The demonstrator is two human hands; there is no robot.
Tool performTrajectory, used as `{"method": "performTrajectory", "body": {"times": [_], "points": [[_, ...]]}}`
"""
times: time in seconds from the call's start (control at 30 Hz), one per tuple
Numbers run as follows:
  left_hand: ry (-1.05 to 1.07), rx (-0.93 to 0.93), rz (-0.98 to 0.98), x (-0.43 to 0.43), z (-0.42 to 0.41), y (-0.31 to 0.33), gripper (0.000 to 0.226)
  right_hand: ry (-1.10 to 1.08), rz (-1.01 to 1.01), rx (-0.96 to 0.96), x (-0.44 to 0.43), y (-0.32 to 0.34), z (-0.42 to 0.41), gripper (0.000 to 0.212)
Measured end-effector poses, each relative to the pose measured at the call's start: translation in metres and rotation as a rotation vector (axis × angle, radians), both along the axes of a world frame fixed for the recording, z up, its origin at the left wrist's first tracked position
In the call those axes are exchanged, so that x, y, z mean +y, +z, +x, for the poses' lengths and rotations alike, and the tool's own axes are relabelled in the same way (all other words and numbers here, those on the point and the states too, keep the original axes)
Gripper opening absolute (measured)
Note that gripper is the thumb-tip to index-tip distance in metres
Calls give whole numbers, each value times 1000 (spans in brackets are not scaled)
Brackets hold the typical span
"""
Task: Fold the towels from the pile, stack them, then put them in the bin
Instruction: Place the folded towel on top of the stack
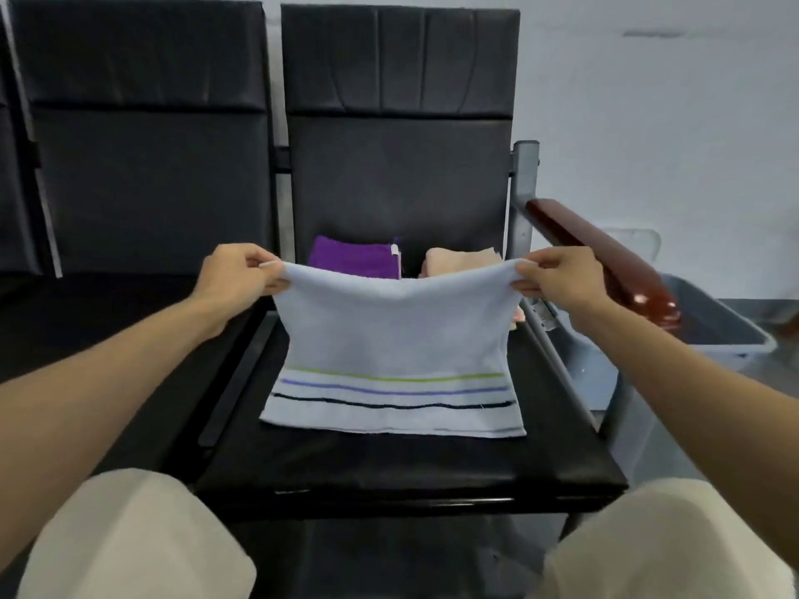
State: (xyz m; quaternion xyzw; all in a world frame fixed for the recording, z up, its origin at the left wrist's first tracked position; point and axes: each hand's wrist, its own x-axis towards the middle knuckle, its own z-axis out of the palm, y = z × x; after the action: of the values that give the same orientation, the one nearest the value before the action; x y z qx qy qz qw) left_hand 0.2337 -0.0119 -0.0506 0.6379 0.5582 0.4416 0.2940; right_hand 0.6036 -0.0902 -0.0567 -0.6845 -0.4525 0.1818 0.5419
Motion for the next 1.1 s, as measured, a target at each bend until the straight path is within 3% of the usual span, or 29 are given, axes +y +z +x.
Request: {"method": "performTrajectory", "body": {"times": [0.17, 0.23, 0.3, 0.4, 0.47, 0.53, 0.67, 0.77, 0.97, 1.1], "points": [[-27, 149, 17, -12, -4, -66, 9, -8, -74, 60, -5, -59, -3, 20], [-62, 258, 27, -16, -5, -84, 6, 5, -127, 29, -13, -71, -4, 14], [-107, 390, 57, -15, -5, -90, 4, 44, -228, -58, -17, -74, -4, 1], [-135, 440, 100, -14, -9, -84, 6, 98, -332, -150, -24, -64, -3, 9], [-161, 490, 98, -15, -15, -82, 5, 127, -353, -93, -31, -58, 0, 13], [-184, 506, 72, -16, -22, -82, 5, 153, -396, -36, -37, -55, 1, 22], [-191, 524, -1, -21, -29, -80, 7, 225, -623, 35, -46, -56, -3, 62], [-245, 578, -80, -26, -32, -82, 10, 277, -751, 39, -50, -59, -9, 71], [-302, 755, -215, -22, -29, -93, 17, 316, -903, -104, -42, -72, -20, 40], [-229, 770, -251, -11, -23, -105, 31, 209, -944, -329, -32, -84, -22, 24]]}}
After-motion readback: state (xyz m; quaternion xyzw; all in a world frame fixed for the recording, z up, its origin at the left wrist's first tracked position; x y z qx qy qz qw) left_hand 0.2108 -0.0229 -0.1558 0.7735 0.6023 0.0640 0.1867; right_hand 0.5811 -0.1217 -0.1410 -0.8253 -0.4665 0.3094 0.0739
